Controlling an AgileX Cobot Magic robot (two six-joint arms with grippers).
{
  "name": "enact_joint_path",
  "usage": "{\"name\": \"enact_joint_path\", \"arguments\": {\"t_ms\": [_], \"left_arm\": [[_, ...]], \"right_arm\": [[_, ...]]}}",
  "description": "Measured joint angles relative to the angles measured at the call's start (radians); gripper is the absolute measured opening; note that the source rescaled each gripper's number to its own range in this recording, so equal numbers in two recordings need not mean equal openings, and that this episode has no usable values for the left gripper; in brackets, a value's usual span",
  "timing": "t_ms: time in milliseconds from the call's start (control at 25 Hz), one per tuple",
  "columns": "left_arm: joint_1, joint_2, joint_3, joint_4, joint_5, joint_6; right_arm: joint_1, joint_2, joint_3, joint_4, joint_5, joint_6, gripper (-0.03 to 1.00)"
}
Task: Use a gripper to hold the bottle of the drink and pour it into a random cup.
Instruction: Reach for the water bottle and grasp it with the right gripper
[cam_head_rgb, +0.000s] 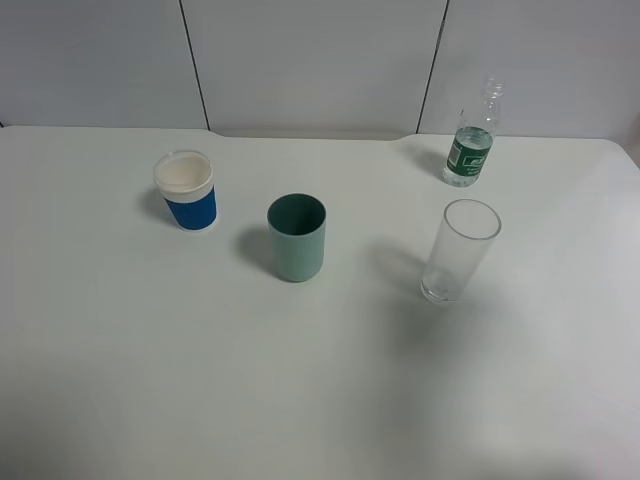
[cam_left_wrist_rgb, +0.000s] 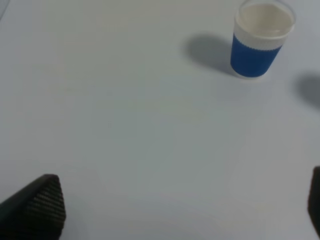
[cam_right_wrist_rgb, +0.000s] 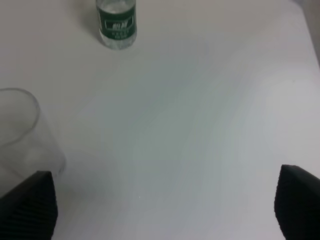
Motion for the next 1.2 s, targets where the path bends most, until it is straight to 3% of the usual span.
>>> {"name": "enact_joint_path", "arguments": {"t_ms": [440,680,1200], "left_arm": [[0.000,0.000,0.000,0.000,0.000,0.000],[0.000,0.000,0.000,0.000,0.000,0.000],[0.000,0.000,0.000,0.000,0.000,0.000]], "right_arm": [[0.000,0.381,-0.060,-0.064,-0.069,-0.018,0.92],[0.000,0.467,-0.060,-0.163,-0.120,0.066,0.92],[0.000,0.659,-0.060,-0.210,-0.353,0.122,0.92]]}}
